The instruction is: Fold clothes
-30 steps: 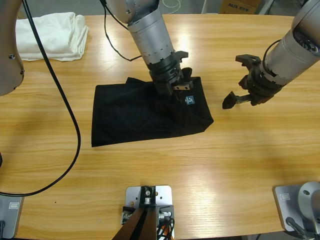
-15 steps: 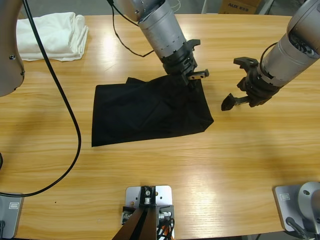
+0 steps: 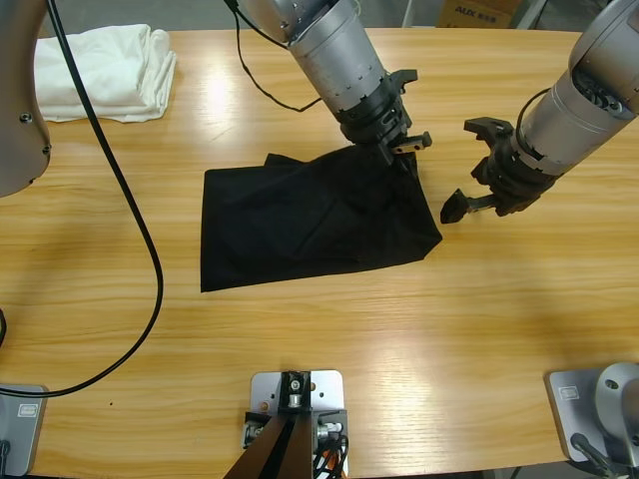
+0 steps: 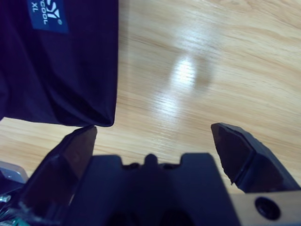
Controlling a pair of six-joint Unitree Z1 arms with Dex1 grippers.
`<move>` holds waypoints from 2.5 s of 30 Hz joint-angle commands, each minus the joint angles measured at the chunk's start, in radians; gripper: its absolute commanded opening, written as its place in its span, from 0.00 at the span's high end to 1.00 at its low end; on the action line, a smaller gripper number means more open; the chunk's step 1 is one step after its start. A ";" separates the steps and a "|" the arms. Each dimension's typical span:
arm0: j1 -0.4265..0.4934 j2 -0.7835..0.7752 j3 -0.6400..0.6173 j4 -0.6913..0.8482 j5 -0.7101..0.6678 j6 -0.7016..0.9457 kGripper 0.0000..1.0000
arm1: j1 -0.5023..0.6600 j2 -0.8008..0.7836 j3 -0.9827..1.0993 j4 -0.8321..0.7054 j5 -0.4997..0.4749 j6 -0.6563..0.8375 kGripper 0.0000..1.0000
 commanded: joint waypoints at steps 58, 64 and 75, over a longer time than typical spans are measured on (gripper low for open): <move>0.004 -0.742 1.493 -0.633 0.516 0.178 0.17 | 0.020 0.060 0.052 -0.214 0.268 0.132 0.56; 0.004 -0.742 1.498 -0.644 0.516 0.176 0.17 | 0.022 0.068 0.072 -0.231 0.267 0.131 0.62; 0.004 -0.751 1.537 -0.685 0.516 0.173 0.16 | 0.023 0.060 0.105 -0.237 0.271 0.117 1.00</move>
